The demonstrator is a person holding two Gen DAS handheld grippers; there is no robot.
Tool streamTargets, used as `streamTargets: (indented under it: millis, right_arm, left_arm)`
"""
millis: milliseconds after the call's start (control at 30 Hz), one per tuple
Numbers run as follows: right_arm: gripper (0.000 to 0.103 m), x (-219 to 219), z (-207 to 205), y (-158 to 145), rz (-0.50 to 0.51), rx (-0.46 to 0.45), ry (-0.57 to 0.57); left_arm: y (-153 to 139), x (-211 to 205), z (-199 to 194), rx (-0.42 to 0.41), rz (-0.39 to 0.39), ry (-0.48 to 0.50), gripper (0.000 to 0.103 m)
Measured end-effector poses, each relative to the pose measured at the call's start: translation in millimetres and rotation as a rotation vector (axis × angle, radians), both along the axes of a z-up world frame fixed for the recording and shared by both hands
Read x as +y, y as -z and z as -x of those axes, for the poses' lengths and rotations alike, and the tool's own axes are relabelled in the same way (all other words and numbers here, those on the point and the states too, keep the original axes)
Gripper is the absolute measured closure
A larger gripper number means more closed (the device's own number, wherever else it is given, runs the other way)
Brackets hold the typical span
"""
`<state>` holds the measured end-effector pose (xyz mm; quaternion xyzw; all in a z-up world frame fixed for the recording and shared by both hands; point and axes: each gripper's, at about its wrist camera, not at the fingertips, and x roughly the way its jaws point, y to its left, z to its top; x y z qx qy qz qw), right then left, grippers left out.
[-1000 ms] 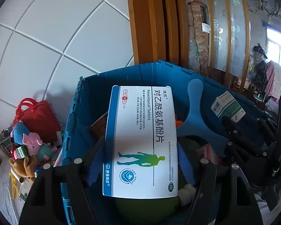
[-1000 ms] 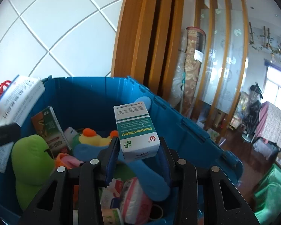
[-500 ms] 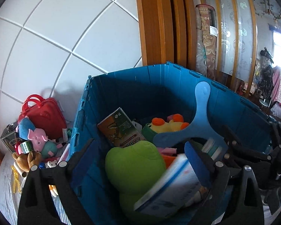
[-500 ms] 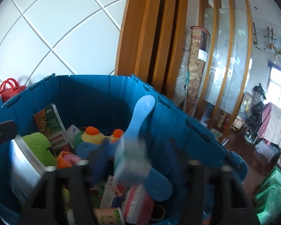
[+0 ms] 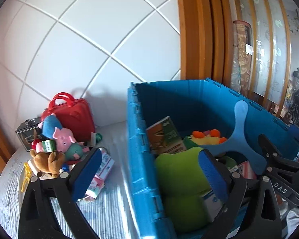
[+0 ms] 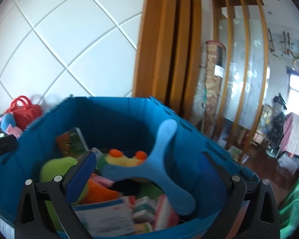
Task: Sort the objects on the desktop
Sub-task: 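Move both tools back from the crate to the table pile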
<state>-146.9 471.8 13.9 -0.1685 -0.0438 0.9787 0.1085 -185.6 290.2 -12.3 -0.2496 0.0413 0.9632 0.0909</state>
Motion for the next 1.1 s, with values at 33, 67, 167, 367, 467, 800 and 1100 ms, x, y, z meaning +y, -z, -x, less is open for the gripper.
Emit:
streamTargets:
  millis: [33, 67, 167, 367, 467, 800, 1100]
  right_arm:
    - [0.000, -10, -1, -2, -0.002, 0.007, -0.017]
    - [0.000, -18, -2, -4, -0.005, 0.012, -0.029]
    - [0.000, -48, -5, -9, -0.010, 0.027, -0.084]
    - [0.000, -117, -12, -22, -0.005, 0.057, -0.206]
    - [0.000, -153, -15, -25, -0.012, 0.065, -0.262]
    - [0.000, -270, 2, -8, -0.014, -0.016, -0.446]
    - [0.000, -314, 56, 62, -0.032, -0.244, -0.445]
  left_arm:
    - [0, -8, -2, 0.005, -0.003, -0.010, 0.003]
    - [0, -18, -3, 0.010, -0.007, -0.024, 0.003]
    - [0, -49, -6, 0.015, -0.019, -0.063, 0.003]
    - [10, -125, -10, 0.012, -0.061, -0.127, 0.003]
    - [20, -167, -11, -0.013, -0.070, -0.174, 0.003]
    - [71, -313, -11, -0.116, -0.069, -0.356, 0.003]
    - [148, -429, 11, -0.296, -0.063, -0.526, 0.003]
